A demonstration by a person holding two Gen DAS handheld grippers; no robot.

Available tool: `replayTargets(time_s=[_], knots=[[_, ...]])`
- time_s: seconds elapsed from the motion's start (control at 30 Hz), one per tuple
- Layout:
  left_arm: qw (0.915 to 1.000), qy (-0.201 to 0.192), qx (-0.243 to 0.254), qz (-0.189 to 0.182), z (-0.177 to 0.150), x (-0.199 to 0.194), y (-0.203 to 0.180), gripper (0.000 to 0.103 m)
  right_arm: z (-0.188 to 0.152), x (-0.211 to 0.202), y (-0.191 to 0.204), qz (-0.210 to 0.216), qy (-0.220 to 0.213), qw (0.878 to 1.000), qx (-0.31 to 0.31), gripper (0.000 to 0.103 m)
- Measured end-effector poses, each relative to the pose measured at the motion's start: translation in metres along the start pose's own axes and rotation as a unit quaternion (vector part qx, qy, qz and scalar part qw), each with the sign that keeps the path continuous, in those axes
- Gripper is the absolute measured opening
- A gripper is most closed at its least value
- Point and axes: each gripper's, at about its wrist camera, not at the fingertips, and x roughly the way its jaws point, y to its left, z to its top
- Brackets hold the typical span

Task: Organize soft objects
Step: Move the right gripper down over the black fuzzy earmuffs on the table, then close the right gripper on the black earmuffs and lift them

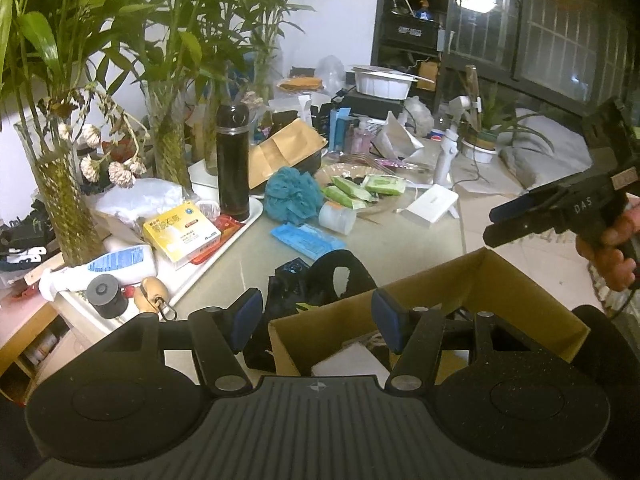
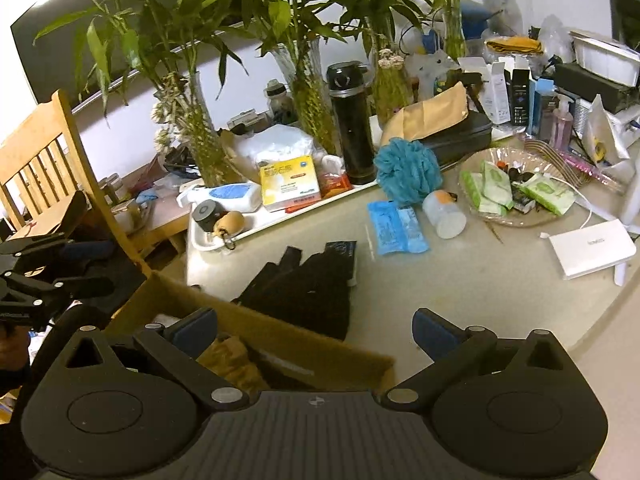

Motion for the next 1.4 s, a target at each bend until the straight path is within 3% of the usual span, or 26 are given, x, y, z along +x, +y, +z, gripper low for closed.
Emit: replayTargets(time_s=[0.17, 0.6, 0.9, 1.07, 1.4], knots=[[0.9999, -0.001, -0.008, 0.007, 0.001, 0.008, 0.01, 0.059, 0.009, 0.014, -0.022, 0.015, 0.009, 1.0, 0.004, 0.103], [0.9991, -0.004, -0.039, 0.016, 0.001, 0.027, 0.033, 0.059, 0.024, 0.079, -0.084, 0.092, 0.039, 0.991, 0.094, 0.102], [0.9986, 0.001, -0.05, 0.016, 0.0, 0.043, 0.044, 0.059, 0.044, 0.131, -0.107, 0.12, 0.089, 0.984, 0.093, 0.096], [0.9983, 0.004, -0.056, 0.018, 0.001, 0.049, 0.048, 0.059, 0.05, 0.167, -0.116, 0.157, 0.118, 0.974, 0.113, 0.094], [0.9985, -0.008, -0.054, 0.007, 0.007, 0.049, 0.047, 0.059, 0.057, 0.234, -0.12, 0.237, 0.183, 0.941, 0.158, 0.093]])
